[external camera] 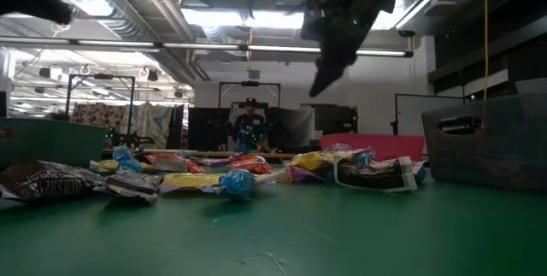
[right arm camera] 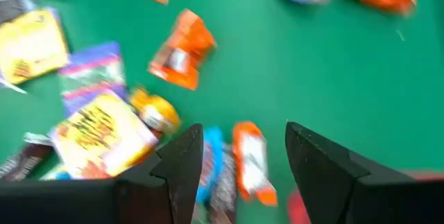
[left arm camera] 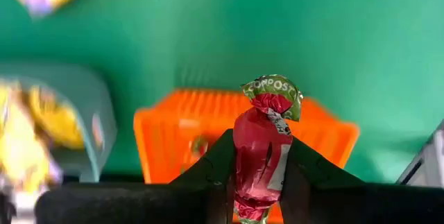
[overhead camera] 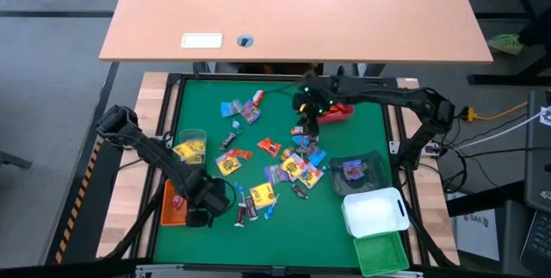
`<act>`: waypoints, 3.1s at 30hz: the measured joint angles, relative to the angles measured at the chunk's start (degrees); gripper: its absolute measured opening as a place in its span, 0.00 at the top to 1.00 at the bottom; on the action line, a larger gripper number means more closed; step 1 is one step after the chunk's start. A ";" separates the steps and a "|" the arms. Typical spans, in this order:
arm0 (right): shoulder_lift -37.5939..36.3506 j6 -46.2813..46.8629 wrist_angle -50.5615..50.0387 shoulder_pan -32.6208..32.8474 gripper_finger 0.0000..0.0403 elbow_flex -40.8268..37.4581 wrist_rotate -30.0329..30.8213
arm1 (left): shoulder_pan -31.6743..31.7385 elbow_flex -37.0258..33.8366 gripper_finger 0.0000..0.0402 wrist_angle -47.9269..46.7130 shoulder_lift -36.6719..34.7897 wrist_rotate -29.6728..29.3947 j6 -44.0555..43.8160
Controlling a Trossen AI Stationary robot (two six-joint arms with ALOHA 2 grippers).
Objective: Sort candy
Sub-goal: Put the pink candy into the orange bin, then put the orange chocolate bar into the red bin
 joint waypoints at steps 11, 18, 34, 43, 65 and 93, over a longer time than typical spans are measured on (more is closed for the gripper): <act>0.00 5.46 8.97 10.98 0.49 0.00 8.01 | -8.87 0.02 0.84 -6.38 -0.02 -5.44 -18.10; 0.00 10.95 10.32 14.44 0.49 0.00 11.06 | -11.10 0.04 0.70 -7.16 -0.02 -7.54 -26.61; 9.44 19.82 21.12 15.94 0.49 -3.10 16.15 | -10.55 0.11 0.58 -2.59 -0.13 -19.01 -26.93; 17.55 19.94 27.38 15.94 0.49 -3.10 17.51 | -10.28 0.11 0.58 -1.61 -0.13 -19.74 -26.78; 22.45 19.89 28.98 15.94 0.61 -2.99 21.19 | -9.55 0.09 0.58 1.01 -0.11 -30.18 -26.69; 13.60 6.97 -13.49 15.46 0.77 13.27 26.57 | 8.07 -1.74 0.58 6.93 -0.07 -31.41 -8.54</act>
